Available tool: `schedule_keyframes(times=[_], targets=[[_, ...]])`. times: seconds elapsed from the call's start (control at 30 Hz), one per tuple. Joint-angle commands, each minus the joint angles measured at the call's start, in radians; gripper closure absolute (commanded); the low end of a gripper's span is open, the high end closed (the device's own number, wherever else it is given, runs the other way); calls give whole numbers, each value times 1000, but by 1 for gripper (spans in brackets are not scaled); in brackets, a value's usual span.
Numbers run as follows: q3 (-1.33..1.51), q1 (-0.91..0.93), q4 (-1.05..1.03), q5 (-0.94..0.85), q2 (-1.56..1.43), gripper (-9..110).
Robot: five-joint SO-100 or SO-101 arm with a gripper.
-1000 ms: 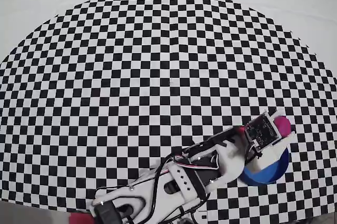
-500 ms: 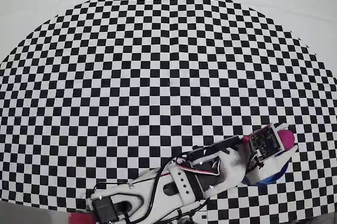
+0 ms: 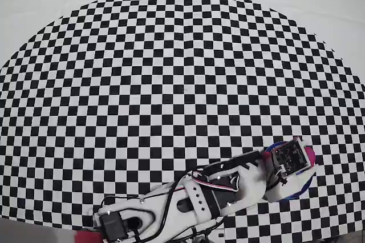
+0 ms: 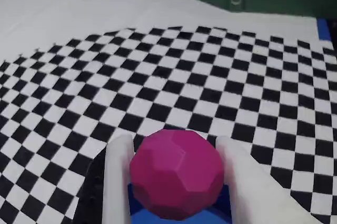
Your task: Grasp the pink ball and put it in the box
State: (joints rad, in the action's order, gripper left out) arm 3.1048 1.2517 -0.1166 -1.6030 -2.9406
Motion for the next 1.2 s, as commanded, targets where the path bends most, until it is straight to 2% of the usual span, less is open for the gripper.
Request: schedule_keyframes(times=[0.0,1.17], targets=[[8,15,-8,6,6,101],[8,0,18,6,213,101]])
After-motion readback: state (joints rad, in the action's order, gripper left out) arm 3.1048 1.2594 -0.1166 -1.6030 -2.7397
